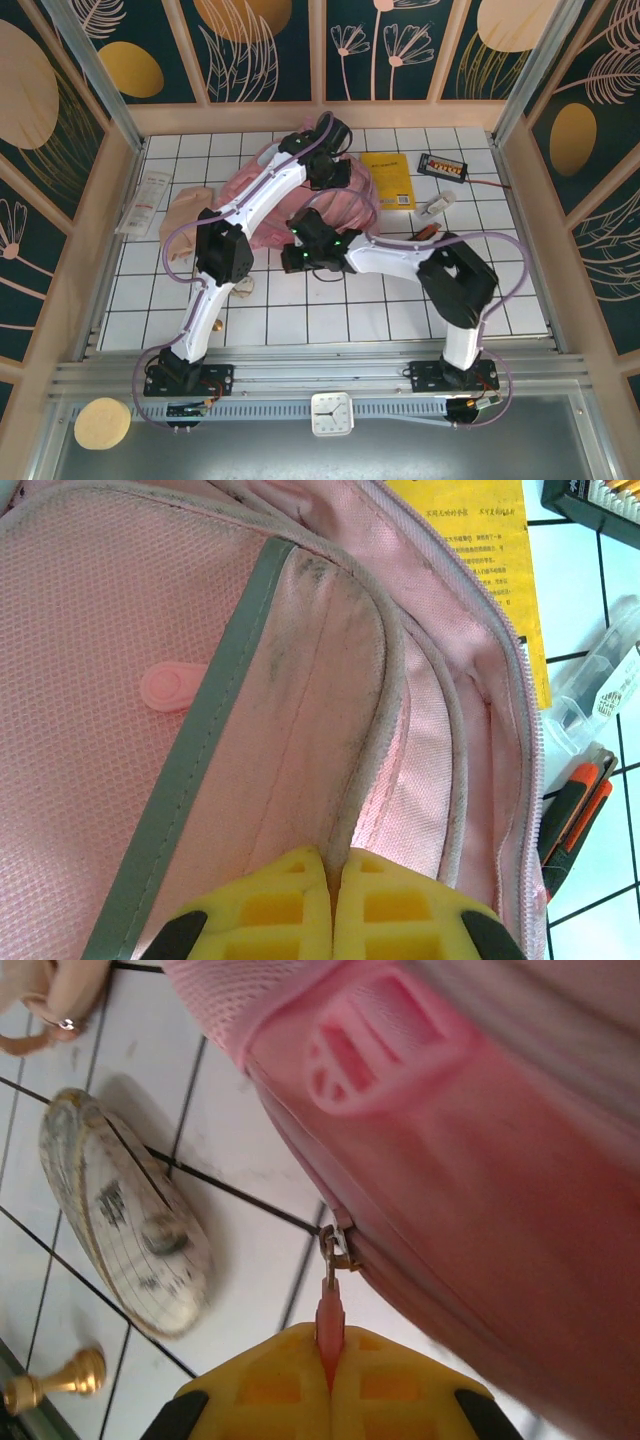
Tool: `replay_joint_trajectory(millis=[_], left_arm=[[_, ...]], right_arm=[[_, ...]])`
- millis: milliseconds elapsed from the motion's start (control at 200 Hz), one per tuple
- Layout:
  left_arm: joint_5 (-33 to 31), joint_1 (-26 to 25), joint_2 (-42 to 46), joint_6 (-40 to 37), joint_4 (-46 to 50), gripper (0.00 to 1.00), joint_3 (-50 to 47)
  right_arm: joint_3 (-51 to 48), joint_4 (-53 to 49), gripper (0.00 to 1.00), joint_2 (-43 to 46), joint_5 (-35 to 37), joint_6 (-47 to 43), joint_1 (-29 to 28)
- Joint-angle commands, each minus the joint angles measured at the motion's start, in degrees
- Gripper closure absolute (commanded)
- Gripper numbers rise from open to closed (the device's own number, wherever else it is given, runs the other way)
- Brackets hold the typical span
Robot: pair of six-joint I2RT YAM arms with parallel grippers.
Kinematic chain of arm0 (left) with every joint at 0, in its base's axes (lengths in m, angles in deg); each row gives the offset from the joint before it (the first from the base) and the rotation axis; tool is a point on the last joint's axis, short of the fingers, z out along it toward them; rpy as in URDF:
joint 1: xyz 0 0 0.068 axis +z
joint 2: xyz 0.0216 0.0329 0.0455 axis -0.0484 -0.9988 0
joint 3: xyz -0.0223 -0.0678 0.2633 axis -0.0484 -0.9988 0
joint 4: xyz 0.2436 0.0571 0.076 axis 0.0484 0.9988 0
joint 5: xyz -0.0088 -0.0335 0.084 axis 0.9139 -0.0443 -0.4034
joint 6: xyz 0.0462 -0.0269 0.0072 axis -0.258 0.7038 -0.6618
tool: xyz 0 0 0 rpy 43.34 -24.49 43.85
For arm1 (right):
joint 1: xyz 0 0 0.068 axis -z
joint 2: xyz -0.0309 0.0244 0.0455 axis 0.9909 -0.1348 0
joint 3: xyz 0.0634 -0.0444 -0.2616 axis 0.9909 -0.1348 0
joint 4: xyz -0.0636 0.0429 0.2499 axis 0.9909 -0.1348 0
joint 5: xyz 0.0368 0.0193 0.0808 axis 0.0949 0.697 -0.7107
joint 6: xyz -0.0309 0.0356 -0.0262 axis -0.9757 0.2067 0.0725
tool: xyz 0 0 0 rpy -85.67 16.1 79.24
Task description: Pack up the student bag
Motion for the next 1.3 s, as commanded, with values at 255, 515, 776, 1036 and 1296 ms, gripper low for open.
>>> replay_joint_trajectory(millis=[255, 515, 776, 1036, 1296], left_arm=[[4.24, -0.18, 1.34, 2.13, -6.09, 1.0, 2.06], [2.15, 0.92, 5.13, -8.84, -1.16, 1.0, -0.05], [3.02, 1.97, 9.15, -13.77, -0.91, 1.0, -2.81], [7.35, 2.45, 13.5, -15.81, -1.63, 1.0, -6.52], [6.39, 3.77, 18.78, -17.12, -0.53, 1.0, -12.11]], right_arm=[[12.82, 14.17, 0.99, -13.26, -6.55, -0.28, -2.14], [4.42, 6.68, 0.4, 0.38, -3.88, -3.9, -2.32], [-8.02, -0.62, 0.37, 23.4, -5.65, -2.91, -0.43], [-16.56, -4.68, 0.36, 34.84, -9.22, 3.23, 15.82], [-14.46, -5.46, 0.35, 33.09, -15.93, 1.86, 34.4]])
